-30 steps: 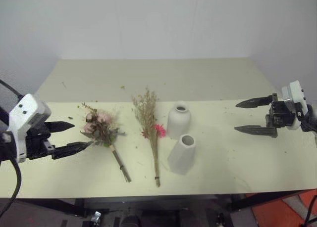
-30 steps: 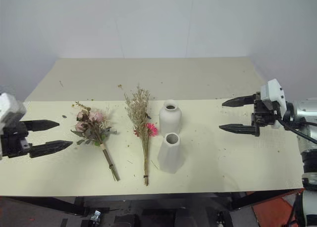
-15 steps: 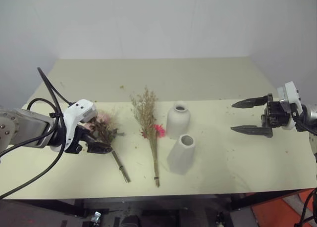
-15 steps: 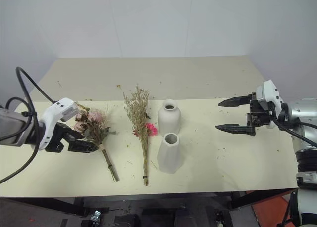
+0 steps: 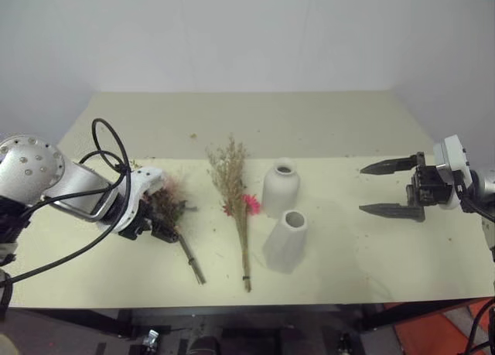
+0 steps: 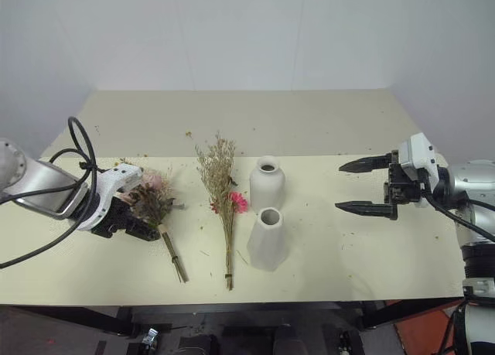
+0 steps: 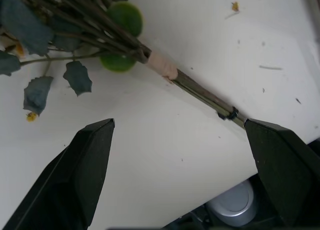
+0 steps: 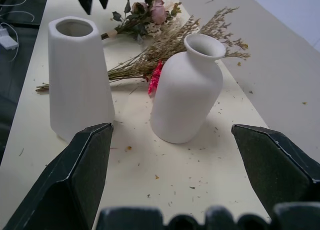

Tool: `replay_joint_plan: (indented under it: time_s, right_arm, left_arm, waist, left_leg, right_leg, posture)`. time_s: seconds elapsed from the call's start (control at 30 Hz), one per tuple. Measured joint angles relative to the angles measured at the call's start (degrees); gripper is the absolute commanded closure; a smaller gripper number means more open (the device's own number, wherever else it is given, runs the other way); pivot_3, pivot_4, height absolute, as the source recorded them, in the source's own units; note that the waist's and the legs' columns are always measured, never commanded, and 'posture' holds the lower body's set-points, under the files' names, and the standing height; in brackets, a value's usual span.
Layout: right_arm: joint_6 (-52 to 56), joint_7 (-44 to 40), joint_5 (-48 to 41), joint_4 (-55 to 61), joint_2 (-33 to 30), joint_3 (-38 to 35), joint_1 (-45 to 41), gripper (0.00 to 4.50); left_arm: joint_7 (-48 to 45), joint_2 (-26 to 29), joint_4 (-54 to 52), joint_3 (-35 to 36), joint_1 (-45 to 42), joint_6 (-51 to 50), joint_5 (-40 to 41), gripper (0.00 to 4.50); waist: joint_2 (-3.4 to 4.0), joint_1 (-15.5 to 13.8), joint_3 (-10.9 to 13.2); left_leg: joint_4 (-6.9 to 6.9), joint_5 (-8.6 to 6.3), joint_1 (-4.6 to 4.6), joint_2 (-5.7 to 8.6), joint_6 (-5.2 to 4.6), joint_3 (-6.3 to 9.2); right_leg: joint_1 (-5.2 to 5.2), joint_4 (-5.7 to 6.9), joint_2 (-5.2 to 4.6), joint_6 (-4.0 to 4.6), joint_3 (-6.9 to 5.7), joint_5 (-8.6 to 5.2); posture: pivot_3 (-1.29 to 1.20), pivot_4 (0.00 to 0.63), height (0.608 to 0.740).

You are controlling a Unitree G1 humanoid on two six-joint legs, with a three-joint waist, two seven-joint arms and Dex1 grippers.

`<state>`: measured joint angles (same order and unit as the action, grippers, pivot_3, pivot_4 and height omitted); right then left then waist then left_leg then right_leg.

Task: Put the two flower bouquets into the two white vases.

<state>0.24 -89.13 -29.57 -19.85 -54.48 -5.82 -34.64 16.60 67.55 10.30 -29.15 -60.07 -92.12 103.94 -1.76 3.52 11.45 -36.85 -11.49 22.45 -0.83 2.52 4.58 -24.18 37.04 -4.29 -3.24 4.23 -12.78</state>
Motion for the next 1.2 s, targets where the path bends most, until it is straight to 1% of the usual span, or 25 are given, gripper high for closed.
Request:
replay_joint_plan:
  time_s: [0.13,0.23,0.4,0.53,0.73,0.83,1.03,1.07,1.17,1.2]
  right_arm:
    - [0.5,0.5,-0.4,2.2,0.2,-0.9,2.0,0.04]
    - [1.2,0.8,-0.6,3.9,0.2,-1.7,2.7,0.04]
    - [2.1,1.4,-1.0,5.6,0.4,-2.2,4.4,0.04]
    - [2.7,1.7,-1.0,6.0,0.5,-2.3,4.5,0.04]
    - [2.8,1.8,-1.0,6.7,1.0,-2.5,5.2,0.04]
    - [2.8,1.8,-1.0,6.7,1.0,-2.5,5.9,0.0]
    - [2.8,1.8,-1.0,6.7,1.1,-3.3,6.1,0.0]
    - [2.8,1.8,-1.0,6.7,1.2,-3.5,6.2,0.0]
    - [2.8,1.7,-1.0,6.7,1.4,-3.9,6.3,0.0]
    - [2.8,1.7,-1.0,6.7,1.5,-3.9,6.3,0.0]
  left_arm:
    - [8.6,-2.8,4.6,-5.2,-1.1,1.8,6.5,0.0]
    - [11.5,-5.5,6.5,-7.1,-1.4,2.2,8.0,0.0]
    - [16.7,-9.9,10.9,-7.1,-1.5,3.5,8.4,0.0]
    - [21.3,-12.0,13.0,-5.1,-1.2,4.8,8.5,0.0]
    - [30.2,-15.9,13.9,0.9,2.1,7.4,8.5,0.0]
    - [32.6,-17.5,13.6,3.7,3.4,7.5,8.5,0.59]
    - [36.6,-19.4,13.1,7.9,5.7,7.9,8.5,2.51]
    - [37.0,-19.5,13.0,8.4,6.0,8.0,8.5,2.78]
    - [37.7,-19.6,12.9,9.8,6.8,8.0,8.5,3.79]
    - [38.0,-19.6,12.9,10.1,7.0,8.1,8.5,4.04]
  waist:
    - [0.0,-0.1,0.0]
    - [0.0,-0.3,0.0]
    - [-0.01,-0.7,0.0]
    - [-0.01,-0.9,0.0]
    - [-0.02,-1.1,0.0]
    - [-0.03,-1.2,0.0]
    - [-0.03,-1.2,0.0]
    - [-0.03,-1.2,0.0]
    - [-0.03,-1.2,0.0]
    - [-0.03,-1.2,0.0]
  left_leg:
    - [0.0,0.0,0.02,0.04,0.0,0.0]
    - [-0.04,0.01,0.03,0.05,0.02,0.0]
    - [-0.05,0.02,0.03,0.06,0.03,0.0]
    - [-0.04,0.02,0.04,0.06,0.03,0.0]
    - [-0.06,0.03,0.03,0.09,0.06,0.01]
    - [-0.06,0.04,0.03,0.1,0.07,0.0]
    - [-0.06,0.05,0.02,0.11,0.09,0.0]
    - [-0.06,0.05,0.02,0.11,0.09,0.01]
    - [-0.06,0.05,0.02,0.11,0.09,0.0]
    - [-0.06,0.05,0.02,0.11,0.09,0.0]
  right_leg:
    - [-0.01,0.0,-0.05,0.02,0.01,0.01]
    - [0.0,0.0,-0.05,0.02,0.0,0.02]
    - [0.0,-0.01,-0.05,0.01,0.0,0.02]
    - [0.0,-0.03,-0.05,0.02,0.0,0.02]
    - [0.04,-0.03,-0.09,0.14,0.0,0.11]
    - [0.04,-0.03,-0.1,0.13,0.0,0.11]
    - [0.06,-0.03,-0.1,0.13,0.0,0.12]
    - [0.06,-0.04,-0.1,0.13,0.0,0.12]
    - [0.06,-0.04,-0.1,0.13,0.0,0.12]
    - [0.06,-0.04,-0.1,0.13,0.0,0.12]
  posture:
    - [0.0,0.15,0.74]
    - [0.0,0.15,0.74]
    - [0.0,0.15,0.74]
    - [0.0,0.15,0.74]
    - [0.0,0.15,0.74]
    - [0.0,0.15,0.74]
    - [0.0,0.15,0.74]
    - [0.0,0.15,0.74]
    - [0.0,0.15,0.74]
    - [0.0,0.15,0.74]
